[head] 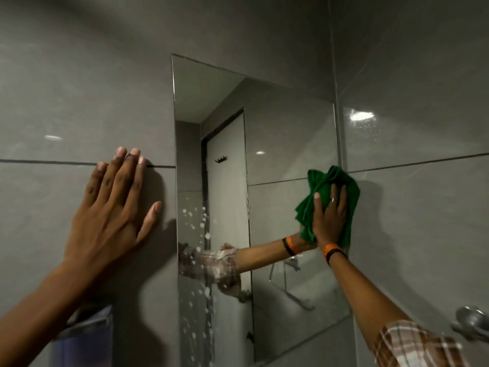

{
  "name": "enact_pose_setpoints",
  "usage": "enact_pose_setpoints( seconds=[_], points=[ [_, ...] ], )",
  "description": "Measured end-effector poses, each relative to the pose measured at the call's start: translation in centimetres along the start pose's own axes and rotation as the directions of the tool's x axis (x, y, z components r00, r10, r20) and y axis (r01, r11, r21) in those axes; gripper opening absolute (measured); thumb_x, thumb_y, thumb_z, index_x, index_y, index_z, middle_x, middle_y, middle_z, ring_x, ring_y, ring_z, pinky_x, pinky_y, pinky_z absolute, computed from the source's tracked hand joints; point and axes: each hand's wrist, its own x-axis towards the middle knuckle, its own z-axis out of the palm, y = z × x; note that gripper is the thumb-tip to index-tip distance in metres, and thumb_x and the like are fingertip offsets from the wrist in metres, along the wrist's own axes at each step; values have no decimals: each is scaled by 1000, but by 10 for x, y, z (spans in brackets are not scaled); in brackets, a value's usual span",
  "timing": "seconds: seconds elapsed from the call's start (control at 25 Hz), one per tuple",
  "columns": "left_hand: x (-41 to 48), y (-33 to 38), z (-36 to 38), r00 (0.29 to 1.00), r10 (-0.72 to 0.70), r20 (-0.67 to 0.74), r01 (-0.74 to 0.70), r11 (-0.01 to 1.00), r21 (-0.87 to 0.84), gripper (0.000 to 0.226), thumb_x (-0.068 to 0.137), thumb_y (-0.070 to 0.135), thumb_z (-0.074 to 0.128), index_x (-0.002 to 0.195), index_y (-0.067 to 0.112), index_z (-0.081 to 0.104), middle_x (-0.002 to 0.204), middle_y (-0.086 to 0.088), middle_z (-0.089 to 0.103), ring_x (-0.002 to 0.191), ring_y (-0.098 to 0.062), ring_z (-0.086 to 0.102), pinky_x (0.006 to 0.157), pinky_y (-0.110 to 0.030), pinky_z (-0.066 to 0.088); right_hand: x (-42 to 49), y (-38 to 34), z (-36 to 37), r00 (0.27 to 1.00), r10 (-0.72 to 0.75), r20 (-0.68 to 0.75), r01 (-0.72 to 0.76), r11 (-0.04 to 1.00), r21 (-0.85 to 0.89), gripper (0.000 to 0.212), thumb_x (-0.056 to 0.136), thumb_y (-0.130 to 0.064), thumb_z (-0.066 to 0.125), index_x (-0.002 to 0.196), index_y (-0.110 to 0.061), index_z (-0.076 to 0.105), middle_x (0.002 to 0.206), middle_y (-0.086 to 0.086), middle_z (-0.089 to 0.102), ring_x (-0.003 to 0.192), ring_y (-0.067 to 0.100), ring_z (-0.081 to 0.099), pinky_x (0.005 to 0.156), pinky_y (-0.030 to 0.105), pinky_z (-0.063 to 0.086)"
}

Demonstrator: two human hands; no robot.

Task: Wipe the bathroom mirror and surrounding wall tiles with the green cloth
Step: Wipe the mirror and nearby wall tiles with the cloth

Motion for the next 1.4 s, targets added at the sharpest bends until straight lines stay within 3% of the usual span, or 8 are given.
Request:
enact_pose_setpoints(
  seconds=[0.28,0.6,0.76,0.92,1.12,1.4],
  points=[
    [-22,-7,-6,998,19,61,-17,999,-43,77,100,52,22,160,6,3,170,-16,4,157,-27,-1,127,-41,-4,-113,59,-16,983,180,-21,-180,983,-35,69,94,-50,41,151,-11,35,164,14,21,151,31,20,121,52,23],
    [-25,-6,-2,992,100,79,-94,992,-82,77,100,52,23,160,6,3,169,-17,6,157,-24,-4,127,-38,-7,-183,90,-17,939,338,-65,-339,941,-2,60,102,-37,51,153,-12,31,164,17,18,151,33,18,122,52,21],
    [-26,-4,-3,990,116,85,-107,989,-101,77,101,52,22,159,5,4,169,-18,7,157,-24,-4,127,-40,-4,-214,91,-13,931,358,-72,-357,934,29,64,100,-45,46,153,-13,31,164,17,18,151,34,18,121,56,22],
    [-26,-1,-6,989,110,95,-99,988,-115,77,102,54,20,160,6,2,169,-17,4,157,-24,-6,128,-42,-4,-259,67,-6,935,349,-60,-346,937,53,71,95,-57,37,154,-18,28,166,11,13,152,31,15,120,57,23],
    [-26,0,-8,990,97,100,-82,987,-140,75,103,53,19,159,5,2,169,-17,4,157,-25,-5,128,-44,-1,-339,8,8,965,261,-8,-260,964,60,74,98,-60,32,153,-11,27,167,9,8,152,30,15,117,59,29],
    [-26,-1,-11,989,97,112,-83,989,-121,75,103,52,17,159,2,5,169,-20,5,157,-27,-2,128,-44,1,-405,-98,34,981,191,16,-192,981,3,72,97,-55,37,148,-4,36,165,16,13,154,31,10,121,59,19]
  ],
)
